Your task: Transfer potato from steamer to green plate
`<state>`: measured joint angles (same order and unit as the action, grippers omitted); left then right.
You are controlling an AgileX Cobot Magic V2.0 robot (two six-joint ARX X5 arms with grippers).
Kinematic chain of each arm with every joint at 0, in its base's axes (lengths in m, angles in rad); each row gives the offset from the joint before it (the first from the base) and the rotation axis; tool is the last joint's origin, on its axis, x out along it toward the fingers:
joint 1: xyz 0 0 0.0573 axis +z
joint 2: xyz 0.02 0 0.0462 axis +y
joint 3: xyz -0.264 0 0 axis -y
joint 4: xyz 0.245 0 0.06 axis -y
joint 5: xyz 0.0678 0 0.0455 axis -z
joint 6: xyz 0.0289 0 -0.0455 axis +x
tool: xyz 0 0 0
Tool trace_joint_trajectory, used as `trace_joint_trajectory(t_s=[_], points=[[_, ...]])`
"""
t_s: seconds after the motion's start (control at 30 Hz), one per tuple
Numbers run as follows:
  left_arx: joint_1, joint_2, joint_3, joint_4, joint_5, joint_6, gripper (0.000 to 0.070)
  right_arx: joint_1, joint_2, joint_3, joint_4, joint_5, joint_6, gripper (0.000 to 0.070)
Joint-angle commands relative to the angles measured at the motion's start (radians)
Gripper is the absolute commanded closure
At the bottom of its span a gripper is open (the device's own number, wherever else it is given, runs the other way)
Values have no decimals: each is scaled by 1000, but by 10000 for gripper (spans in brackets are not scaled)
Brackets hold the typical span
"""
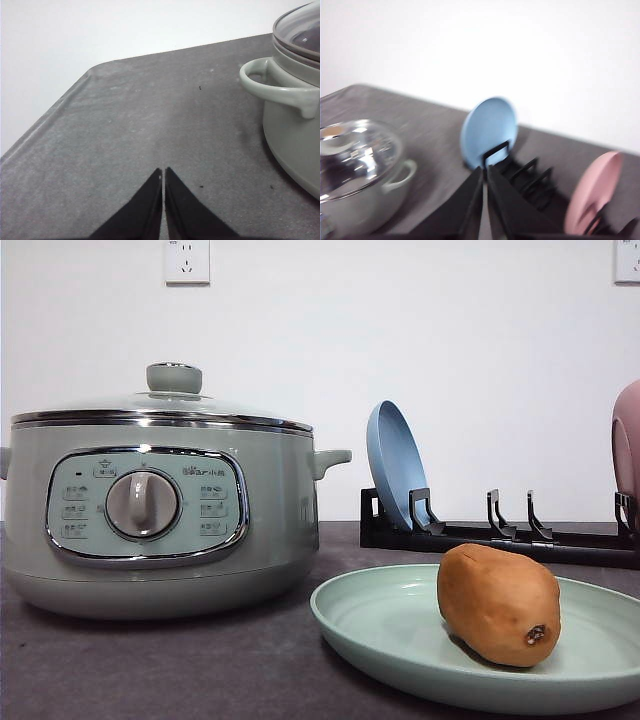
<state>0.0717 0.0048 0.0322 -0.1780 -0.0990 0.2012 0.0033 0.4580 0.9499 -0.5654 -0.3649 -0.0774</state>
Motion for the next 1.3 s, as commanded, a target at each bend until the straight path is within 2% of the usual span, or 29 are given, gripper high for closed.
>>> trace_joint_trajectory(t_s=[0.0, 0.27, 0.47, 0.73, 0.93, 1.03, 1.27], points=[[1, -2, -21, -6, 1, 15, 700, -17, -50, -82, 91, -2, -15, 696], [1, -2, -21, -6, 1, 15, 700, -42, -255, -448, 378, -1, -14, 696], [1, -2, -21, -6, 1, 15, 700, -42, -358, -664, 491, 36, -12, 696], [1, -2, -21, -6, 1, 15, 700, -42, -440, -852, 498, 78, 1, 696], [1, -2, -20, -6, 1, 15, 700, -42, -455, -935, 472, 77, 63, 696], [1, -2, -20, -6, 1, 15, 700, -42, -455, -939, 401, 80, 75, 696], [1, -2, -20, -7, 1, 15, 700, -42, -455, -938, 408, 78, 81, 696]])
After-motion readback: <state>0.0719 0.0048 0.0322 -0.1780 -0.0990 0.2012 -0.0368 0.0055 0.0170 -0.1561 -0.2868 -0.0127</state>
